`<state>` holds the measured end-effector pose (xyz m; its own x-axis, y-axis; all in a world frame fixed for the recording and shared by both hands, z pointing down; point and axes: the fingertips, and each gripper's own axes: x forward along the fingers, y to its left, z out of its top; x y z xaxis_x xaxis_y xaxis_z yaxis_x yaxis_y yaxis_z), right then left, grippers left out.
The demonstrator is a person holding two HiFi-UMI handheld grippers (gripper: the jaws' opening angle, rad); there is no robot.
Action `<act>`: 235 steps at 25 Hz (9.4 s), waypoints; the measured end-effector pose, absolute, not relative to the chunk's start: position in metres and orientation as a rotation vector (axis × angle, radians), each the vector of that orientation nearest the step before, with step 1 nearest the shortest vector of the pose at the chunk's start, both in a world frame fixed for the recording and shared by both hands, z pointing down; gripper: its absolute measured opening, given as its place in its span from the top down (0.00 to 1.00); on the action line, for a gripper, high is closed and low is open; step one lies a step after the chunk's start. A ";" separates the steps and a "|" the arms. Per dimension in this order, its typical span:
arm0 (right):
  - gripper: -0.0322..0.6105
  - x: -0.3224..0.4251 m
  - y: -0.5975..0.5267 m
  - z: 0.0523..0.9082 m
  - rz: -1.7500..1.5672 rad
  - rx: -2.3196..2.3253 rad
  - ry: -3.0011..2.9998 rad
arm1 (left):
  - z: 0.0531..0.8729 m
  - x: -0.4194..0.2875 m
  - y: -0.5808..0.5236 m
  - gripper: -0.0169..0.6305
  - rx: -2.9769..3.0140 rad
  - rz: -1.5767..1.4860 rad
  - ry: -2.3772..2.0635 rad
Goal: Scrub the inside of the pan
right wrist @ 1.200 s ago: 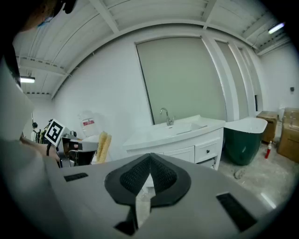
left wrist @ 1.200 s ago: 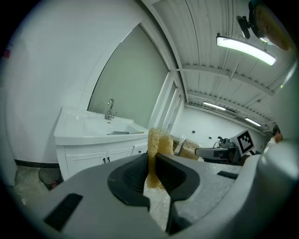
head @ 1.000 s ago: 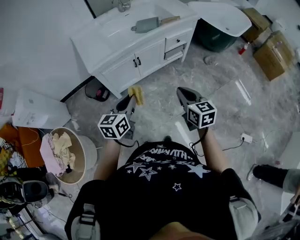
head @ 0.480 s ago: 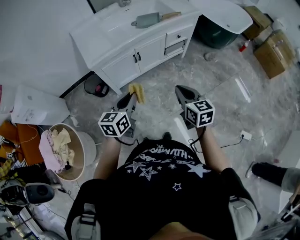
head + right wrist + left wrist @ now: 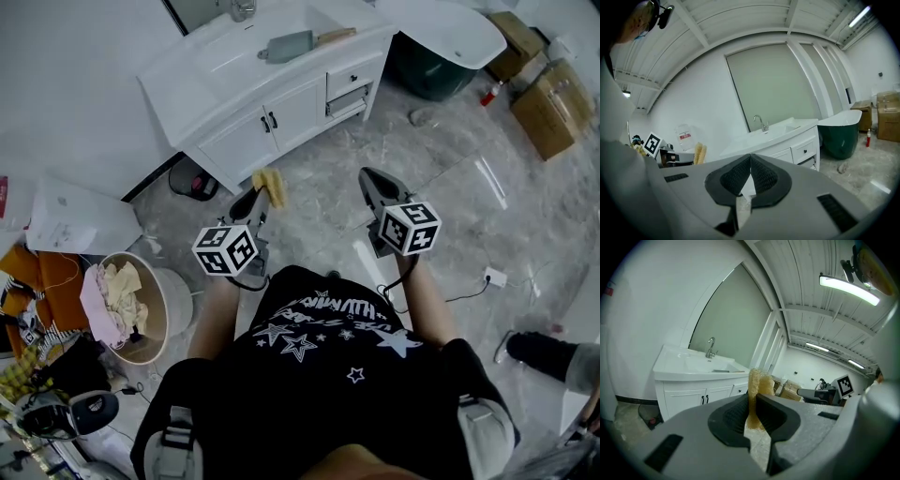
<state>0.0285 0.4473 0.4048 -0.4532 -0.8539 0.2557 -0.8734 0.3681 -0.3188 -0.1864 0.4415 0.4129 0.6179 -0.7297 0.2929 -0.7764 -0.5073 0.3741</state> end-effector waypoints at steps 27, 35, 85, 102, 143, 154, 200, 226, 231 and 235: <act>0.94 0.059 0.216 0.435 0.673 1.650 -2.372 | 0.440 -0.153 0.197 0.90 2.360 0.129 -1.074; 0.94 0.051 0.132 0.439 0.704 1.662 -2.332 | 0.445 -0.167 0.114 0.90 2.338 0.146 -1.048; 0.94 0.166 -0.240 0.522 0.287 1.014 -2.097 | 0.473 -0.079 -0.166 0.90 2.055 0.213 -1.409; 0.69 0.147 -0.245 0.588 0.205 0.434 -1.906 | 0.480 -0.060 -0.188 0.90 1.940 0.229 -1.566; 0.74 0.139 -0.252 0.614 0.214 0.354 -1.664 | 0.626 0.000 -0.270 0.90 1.914 0.554 -0.982; 0.74 0.141 -0.253 0.614 0.218 0.355 -1.678 | 0.667 0.021 -0.265 0.90 1.825 0.788 -0.943; 0.72 0.141 -0.255 0.624 0.287 0.332 -1.608 | 0.705 -0.076 -0.289 0.90 1.795 1.131 -1.088; 0.73 0.143 -0.254 0.624 0.258 0.318 -1.632 | 0.681 0.030 -0.298 0.90 1.822 0.834 -0.896; 0.73 0.143 -0.254 0.624 0.256 0.323 -1.630 | 0.682 0.031 -0.299 0.90 1.827 0.862 -0.897; 0.72 0.143 -0.253 0.624 0.259 0.324 -1.631 | 0.683 0.028 -0.298 0.90 1.817 0.872 -0.904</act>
<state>0.1434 -0.2534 0.6241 -0.0706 -0.0546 0.9960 -0.3607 0.9323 0.0255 0.0277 -0.2984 0.6832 0.4842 -0.2200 0.8469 -0.8542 -0.3286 0.4030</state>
